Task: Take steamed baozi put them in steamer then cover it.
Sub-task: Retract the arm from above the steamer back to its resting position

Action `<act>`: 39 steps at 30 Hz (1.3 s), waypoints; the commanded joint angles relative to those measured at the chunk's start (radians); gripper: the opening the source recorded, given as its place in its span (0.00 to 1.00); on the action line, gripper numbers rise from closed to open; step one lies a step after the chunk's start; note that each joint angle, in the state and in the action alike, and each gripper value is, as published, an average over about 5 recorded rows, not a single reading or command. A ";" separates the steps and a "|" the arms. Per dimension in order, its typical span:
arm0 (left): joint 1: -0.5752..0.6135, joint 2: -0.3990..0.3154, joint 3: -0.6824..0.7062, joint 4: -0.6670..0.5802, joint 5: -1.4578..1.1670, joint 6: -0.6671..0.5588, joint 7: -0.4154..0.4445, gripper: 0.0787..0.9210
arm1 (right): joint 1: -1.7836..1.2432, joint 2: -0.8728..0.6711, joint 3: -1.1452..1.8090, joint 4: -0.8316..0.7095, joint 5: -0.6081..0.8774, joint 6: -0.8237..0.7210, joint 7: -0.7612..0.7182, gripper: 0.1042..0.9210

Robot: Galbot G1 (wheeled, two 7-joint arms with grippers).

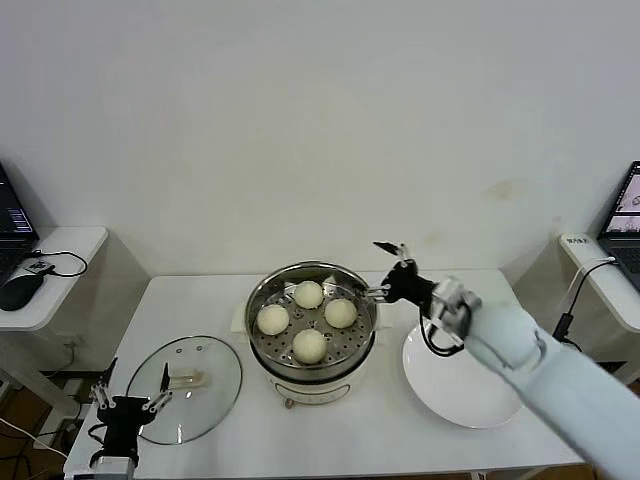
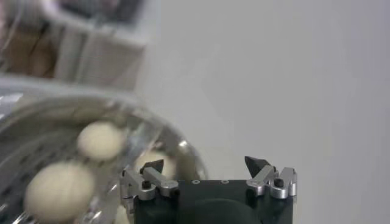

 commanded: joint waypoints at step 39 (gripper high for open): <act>-0.315 0.135 0.076 0.471 0.816 -0.184 0.047 0.88 | -0.907 0.540 0.870 0.086 -0.217 0.314 0.009 0.88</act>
